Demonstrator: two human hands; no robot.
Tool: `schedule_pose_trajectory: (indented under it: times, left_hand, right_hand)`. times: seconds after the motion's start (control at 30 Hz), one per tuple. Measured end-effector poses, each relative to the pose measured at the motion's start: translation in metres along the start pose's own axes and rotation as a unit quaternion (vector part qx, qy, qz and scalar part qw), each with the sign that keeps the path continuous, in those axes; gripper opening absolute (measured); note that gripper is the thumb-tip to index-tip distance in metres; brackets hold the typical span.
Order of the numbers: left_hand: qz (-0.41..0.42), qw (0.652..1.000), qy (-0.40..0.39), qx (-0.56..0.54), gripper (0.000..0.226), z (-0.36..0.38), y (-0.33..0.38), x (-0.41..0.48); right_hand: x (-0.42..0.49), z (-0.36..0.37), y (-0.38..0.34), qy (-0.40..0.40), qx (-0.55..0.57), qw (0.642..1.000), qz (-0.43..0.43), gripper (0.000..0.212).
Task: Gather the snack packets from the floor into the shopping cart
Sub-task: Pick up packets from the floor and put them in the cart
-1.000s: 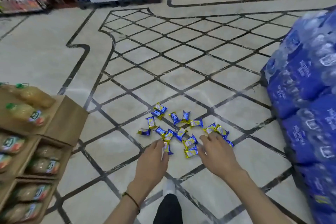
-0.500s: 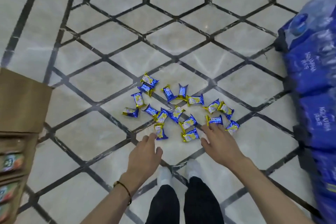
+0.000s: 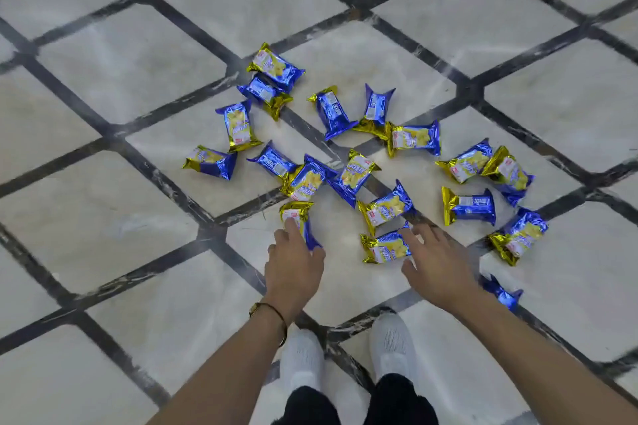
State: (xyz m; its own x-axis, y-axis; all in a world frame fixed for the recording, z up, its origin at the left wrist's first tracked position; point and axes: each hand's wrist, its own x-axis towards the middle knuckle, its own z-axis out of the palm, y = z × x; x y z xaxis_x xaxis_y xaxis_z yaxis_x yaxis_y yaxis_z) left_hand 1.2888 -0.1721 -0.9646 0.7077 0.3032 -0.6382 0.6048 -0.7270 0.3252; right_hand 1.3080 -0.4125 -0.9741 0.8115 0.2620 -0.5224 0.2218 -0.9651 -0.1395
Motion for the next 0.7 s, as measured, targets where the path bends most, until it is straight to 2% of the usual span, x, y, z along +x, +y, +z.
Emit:
schedule_pose_trajectory:
  times: [0.2,0.37,0.57,0.7]
  left_hand:
    - [-0.035,0.997,0.065,0.02,0.096,0.08,-0.047,0.092]
    - [-0.016,0.996,0.088,0.017,0.103,0.118,-0.067,0.135]
    - [0.019,0.993,0.095,-0.07,0.094,0.131,-0.069,0.136]
    - [0.034,0.993,0.083,-0.076,0.091,0.124,-0.067,0.116]
  right_hand:
    - [0.058,0.105,0.018,0.011,-0.036,0.998,-0.049,0.085]
    - [0.089,0.147,0.023,0.036,-0.119,0.99,-0.06,0.092]
    - [0.093,0.166,0.013,0.038,-0.169,0.983,-0.064,0.078]
    - [0.086,0.175,0.017,0.046,-0.151,0.987,-0.036,0.054]
